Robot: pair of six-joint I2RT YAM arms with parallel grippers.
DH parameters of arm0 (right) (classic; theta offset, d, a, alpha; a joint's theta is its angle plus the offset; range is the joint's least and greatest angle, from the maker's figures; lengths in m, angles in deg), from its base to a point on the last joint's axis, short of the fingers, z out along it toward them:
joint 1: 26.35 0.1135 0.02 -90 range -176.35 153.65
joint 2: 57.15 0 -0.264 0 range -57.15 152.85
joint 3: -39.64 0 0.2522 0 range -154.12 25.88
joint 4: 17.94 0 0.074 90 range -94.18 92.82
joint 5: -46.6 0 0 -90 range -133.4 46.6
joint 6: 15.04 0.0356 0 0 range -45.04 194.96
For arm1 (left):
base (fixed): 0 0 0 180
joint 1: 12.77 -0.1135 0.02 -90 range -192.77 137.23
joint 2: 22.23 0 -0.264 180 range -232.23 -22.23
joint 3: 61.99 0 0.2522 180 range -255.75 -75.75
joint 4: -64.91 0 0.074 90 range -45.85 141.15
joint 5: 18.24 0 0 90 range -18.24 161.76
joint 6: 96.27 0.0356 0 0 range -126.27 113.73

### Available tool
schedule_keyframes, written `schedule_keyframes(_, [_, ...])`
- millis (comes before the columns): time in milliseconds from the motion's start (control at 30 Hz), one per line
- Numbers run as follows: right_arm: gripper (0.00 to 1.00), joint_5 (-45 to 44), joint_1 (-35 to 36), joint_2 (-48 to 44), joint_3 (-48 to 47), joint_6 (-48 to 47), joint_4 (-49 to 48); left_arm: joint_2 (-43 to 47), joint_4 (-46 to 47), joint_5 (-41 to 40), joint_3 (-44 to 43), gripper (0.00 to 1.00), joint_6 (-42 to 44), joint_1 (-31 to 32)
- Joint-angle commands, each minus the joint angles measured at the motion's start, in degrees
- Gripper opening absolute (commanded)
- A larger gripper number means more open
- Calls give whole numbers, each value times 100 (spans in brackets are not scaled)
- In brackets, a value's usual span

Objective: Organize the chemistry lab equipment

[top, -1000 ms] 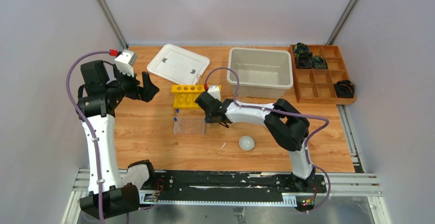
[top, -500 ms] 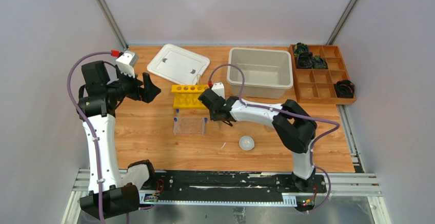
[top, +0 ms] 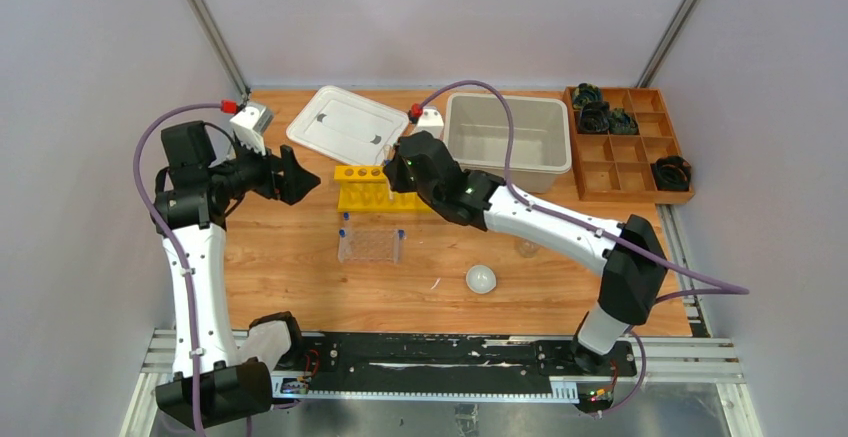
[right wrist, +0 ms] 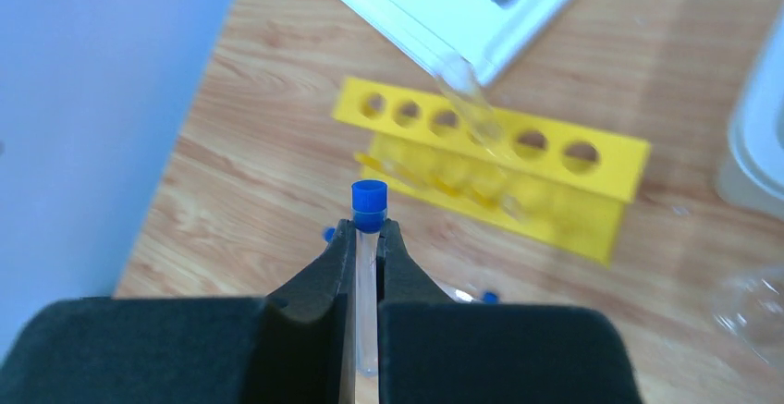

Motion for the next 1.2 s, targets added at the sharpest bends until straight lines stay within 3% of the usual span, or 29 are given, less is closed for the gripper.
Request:
schedule_keyframes(0, [0, -20, 262, 283, -679, -283, -939, 118, 8, 414, 107, 92, -94, -18])
schedule_keyframes(367, [0, 295, 861, 735, -1223, -759, -2368, 9, 8, 949, 181, 76, -298, -21])
schedule_keyframes(900, [0, 390, 1049, 870, -1258, -686, -2916, -227, 0, 1189, 242, 43, -352, 136])
schedule_keyframes(1167, [0, 484, 1050, 896, -1208, -628, -3058, -269, 7, 1249, 260, 36, -356, 188])
